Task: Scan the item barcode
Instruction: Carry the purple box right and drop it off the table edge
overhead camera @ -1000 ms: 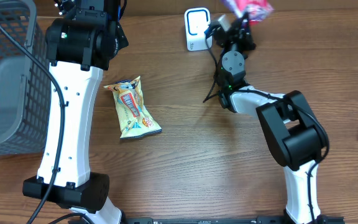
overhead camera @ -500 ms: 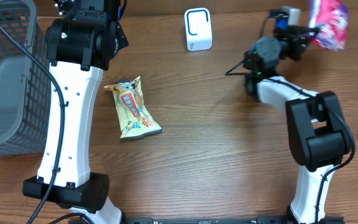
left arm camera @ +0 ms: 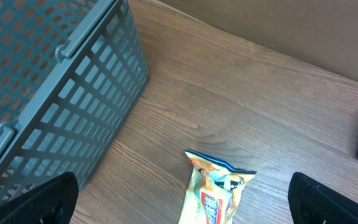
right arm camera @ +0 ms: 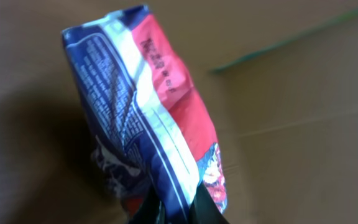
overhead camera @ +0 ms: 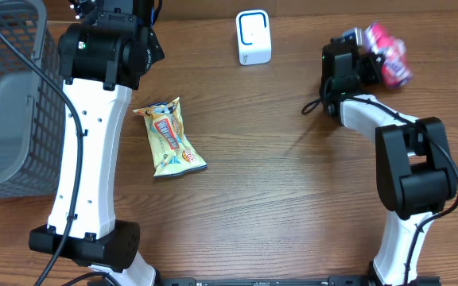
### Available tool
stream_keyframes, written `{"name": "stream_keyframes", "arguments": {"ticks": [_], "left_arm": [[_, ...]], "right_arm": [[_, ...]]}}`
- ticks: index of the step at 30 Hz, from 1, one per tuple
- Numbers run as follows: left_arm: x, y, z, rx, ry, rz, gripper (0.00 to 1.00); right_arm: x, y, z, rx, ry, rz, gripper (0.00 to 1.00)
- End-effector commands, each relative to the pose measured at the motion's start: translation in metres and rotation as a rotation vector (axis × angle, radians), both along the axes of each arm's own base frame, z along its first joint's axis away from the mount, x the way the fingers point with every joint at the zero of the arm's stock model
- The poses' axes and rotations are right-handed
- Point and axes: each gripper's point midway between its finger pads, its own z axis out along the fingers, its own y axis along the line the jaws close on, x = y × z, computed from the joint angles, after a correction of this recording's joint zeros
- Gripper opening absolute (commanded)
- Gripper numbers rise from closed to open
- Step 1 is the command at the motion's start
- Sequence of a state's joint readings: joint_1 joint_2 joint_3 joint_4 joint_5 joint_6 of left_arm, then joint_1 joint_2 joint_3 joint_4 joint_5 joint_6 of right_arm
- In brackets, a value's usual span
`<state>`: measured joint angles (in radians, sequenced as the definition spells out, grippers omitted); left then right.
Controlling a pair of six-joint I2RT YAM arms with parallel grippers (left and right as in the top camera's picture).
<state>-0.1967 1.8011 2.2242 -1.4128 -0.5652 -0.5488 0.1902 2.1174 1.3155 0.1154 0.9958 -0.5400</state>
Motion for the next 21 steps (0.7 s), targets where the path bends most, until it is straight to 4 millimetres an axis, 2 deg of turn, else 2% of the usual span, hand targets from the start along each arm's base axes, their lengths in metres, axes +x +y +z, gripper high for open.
{"name": "stream_keyframes", "arguments": {"ticks": [1,3,7,11,14,16,17,21], "left_arm": [[0.003,-0.002,0.0,-0.001,-0.011,0.011,1.0],[0.003,-0.002,0.0,-0.001,-0.011,0.01,1.0],[0.003,-0.002,0.0,-0.001,-0.011,0.011,1.0],[0.003,-0.002,0.0,-0.001,-0.011,0.011,1.0],[0.003,-0.002,0.0,-0.001,-0.011,0.011,1.0],[0.003,-0.002,0.0,-0.001,-0.011,0.011,1.0],[0.003,-0.002,0.0,-0.001,-0.011,0.011,1.0],[0.003,-0.002,0.0,-0.001,-0.011,0.011,1.0]], "right_arm": [[0.006,0.033,0.038,0.362,-0.156,0.113,0.04],[-0.003,0.042,0.052,0.481,-0.159,0.145,0.03],[-0.017,0.041,0.11,0.602,-0.283,0.165,0.04],[-0.042,0.024,0.179,0.679,-0.471,0.134,0.03],[-0.062,-0.007,0.214,0.738,-0.611,0.062,0.04],[-0.07,-0.033,0.216,0.811,-0.672,-0.013,0.04],[-0.074,-0.046,0.21,0.87,-0.691,-0.06,0.04],[-0.095,-0.103,0.159,1.141,-0.716,-0.34,0.04]]}}
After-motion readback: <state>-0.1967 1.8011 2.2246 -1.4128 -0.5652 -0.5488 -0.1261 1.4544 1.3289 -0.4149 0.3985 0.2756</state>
